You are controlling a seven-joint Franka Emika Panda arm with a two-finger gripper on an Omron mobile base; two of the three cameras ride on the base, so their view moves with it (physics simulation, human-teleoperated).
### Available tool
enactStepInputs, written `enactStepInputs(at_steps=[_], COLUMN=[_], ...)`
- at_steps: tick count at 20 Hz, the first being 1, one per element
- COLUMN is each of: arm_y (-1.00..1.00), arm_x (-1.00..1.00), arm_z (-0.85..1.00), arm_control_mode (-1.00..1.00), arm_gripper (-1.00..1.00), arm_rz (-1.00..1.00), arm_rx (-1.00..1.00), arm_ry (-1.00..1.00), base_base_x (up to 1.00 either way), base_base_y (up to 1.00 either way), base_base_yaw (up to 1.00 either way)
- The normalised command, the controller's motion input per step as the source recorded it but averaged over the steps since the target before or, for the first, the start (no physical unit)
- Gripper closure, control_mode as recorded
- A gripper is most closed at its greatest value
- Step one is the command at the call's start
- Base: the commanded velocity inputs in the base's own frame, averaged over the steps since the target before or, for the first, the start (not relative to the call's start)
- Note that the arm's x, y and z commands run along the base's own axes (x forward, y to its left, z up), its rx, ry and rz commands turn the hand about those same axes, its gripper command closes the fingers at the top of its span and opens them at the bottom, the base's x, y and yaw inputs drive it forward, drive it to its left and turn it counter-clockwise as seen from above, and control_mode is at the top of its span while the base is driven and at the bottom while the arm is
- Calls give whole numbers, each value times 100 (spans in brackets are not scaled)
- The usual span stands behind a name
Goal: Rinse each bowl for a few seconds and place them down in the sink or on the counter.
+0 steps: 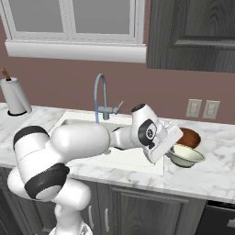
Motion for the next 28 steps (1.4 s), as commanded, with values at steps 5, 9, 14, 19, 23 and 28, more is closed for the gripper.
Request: enactStepInputs(at_steps=[5, 9, 14, 19, 23, 28], arm_y=[-4, -17, -25, -8, -3, -11], arm_x=[41, 29, 30, 36, 36, 26], arm_z=[-32, -40, -50, -38, -30, -31], arm_control_mode=[-100, -100, -100, -100, -100, -100], arm_gripper=[100, 100, 100, 100, 100, 100], arm_rz=[0, -1, 0, 0, 0, 0], arm_rx=[-2, 0, 0, 0, -1, -3], arm_ry=[2, 0, 1, 0, 0, -3], base_base_x=[0, 0, 0, 0, 0, 0], base_base_y=[0, 0, 0, 0, 0, 0], base_base_yaw=[0, 0, 0, 0, 0, 0])
